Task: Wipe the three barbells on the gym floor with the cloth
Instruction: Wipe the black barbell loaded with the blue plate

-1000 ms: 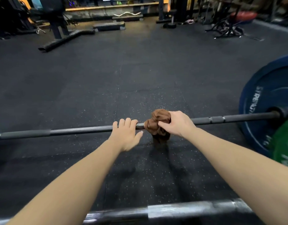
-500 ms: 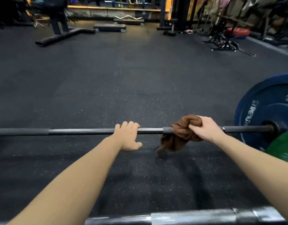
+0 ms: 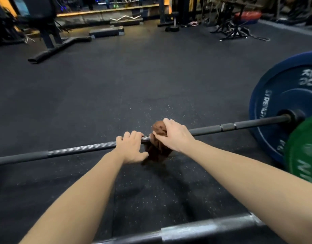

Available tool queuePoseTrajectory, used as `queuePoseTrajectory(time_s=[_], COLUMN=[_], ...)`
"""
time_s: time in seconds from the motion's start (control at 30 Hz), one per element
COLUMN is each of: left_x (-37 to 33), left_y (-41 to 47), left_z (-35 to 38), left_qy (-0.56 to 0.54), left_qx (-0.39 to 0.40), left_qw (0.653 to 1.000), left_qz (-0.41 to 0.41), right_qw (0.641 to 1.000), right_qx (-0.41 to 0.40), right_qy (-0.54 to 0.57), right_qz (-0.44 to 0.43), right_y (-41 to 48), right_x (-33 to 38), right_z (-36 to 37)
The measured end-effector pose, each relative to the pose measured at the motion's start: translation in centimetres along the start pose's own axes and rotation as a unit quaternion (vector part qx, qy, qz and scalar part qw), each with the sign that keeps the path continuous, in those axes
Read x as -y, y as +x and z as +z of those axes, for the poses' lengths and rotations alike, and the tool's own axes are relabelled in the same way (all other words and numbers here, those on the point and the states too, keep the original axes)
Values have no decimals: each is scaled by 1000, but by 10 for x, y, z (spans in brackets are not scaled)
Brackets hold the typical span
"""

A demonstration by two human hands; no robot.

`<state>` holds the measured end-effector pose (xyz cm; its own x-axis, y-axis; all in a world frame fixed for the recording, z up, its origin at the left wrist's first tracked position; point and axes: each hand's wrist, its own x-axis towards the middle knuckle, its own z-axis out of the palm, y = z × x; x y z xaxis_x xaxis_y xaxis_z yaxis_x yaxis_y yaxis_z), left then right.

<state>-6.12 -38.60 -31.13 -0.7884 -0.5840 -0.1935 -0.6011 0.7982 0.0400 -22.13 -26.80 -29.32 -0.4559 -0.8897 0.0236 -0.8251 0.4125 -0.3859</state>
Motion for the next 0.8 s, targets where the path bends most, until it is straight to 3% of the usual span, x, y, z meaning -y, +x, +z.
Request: queuePoseTrajectory(time_s=[0.17, 0.3, 0.5, 0.63, 0.8], left_x=[-1, -1, 0, 1, 1], left_y=[-1, 0, -1, 1, 1], left_z=[0, 1, 4, 7, 6], left_qy=[-3, 4, 4, 15, 27], left_qx=[1, 4, -20, -33, -24], left_qw=[1000, 1000, 1000, 999, 999], left_qz=[-9, -11, 7, 12, 5], right_qw=[997, 998, 997, 994, 997], right_qx=[17, 1, -60, -79, 20], right_qy=[73, 45, 33, 13, -53], right_qz=[-24, -41, 31, 73, 58], right_y=[-7, -14, -33, -28, -4], right_x=[-33, -72, -139, -121, -77], right_z=[-19, -33, -57, -40, -29])
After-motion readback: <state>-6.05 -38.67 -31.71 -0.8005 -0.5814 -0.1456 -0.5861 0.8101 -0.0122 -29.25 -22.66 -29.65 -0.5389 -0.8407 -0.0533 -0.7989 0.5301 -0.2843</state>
